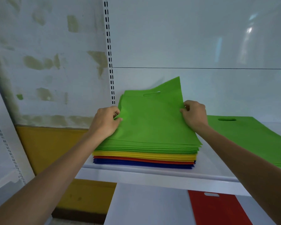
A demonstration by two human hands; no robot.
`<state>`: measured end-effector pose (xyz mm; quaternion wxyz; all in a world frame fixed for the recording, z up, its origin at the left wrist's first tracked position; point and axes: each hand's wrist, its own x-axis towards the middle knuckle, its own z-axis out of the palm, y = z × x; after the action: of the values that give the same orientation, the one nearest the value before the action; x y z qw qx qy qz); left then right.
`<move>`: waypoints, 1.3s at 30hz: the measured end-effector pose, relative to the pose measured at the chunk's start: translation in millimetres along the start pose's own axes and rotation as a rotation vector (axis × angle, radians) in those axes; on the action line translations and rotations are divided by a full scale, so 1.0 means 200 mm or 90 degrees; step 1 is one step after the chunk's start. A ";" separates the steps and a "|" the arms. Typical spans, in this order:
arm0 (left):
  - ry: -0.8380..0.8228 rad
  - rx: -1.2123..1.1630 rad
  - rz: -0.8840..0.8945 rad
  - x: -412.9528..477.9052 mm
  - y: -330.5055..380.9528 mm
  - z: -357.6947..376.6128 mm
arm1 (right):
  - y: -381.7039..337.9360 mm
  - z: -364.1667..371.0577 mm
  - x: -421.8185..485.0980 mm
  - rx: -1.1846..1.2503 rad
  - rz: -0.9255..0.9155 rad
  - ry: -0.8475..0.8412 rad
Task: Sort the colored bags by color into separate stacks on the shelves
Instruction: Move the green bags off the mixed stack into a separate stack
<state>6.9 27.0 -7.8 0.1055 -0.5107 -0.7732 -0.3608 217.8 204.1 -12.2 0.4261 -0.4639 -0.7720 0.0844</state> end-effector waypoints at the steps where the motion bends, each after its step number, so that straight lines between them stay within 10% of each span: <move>1: -0.003 -0.003 -0.005 0.00 0.02 0.00 | 0.00 -0.01 0.00 -0.003 -0.007 0.010; 19: -0.032 -0.010 0.089 0.00 0.88 0.34 | 0.65 -0.72 0.13 -0.026 -0.006 0.088; 39: -0.216 0.118 -0.018 -0.29 1.33 0.98 | 1.43 -0.86 0.08 -0.201 0.073 -0.331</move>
<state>305.0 173.7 -59.6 0.0147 -0.5413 -0.8169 -0.1984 525.8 330.9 -46.3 0.1316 -0.5301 -0.8313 0.1030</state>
